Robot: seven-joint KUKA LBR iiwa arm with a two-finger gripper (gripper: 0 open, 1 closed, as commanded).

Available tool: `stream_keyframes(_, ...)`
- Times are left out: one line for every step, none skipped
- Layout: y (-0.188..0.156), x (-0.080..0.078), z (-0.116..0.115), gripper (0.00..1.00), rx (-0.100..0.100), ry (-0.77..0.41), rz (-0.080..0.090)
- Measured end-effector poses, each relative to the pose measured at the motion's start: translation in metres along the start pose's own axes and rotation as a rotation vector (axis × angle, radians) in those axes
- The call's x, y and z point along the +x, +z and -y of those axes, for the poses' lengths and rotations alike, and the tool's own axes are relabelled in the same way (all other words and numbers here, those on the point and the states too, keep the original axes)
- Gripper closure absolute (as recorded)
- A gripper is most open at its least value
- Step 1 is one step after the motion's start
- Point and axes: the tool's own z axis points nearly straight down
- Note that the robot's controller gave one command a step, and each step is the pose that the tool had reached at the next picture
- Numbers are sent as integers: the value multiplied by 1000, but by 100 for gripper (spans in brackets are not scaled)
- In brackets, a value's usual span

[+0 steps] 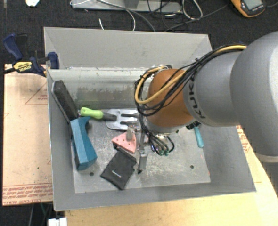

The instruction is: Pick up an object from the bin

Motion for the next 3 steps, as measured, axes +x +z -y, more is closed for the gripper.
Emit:
stream_keyframes(-1,16,-25,100,1,34,-5)
stream_keyframes(-1,16,-25,0,1,34,-5)
stream_keyframes(-1,16,-25,0,1,34,-5)
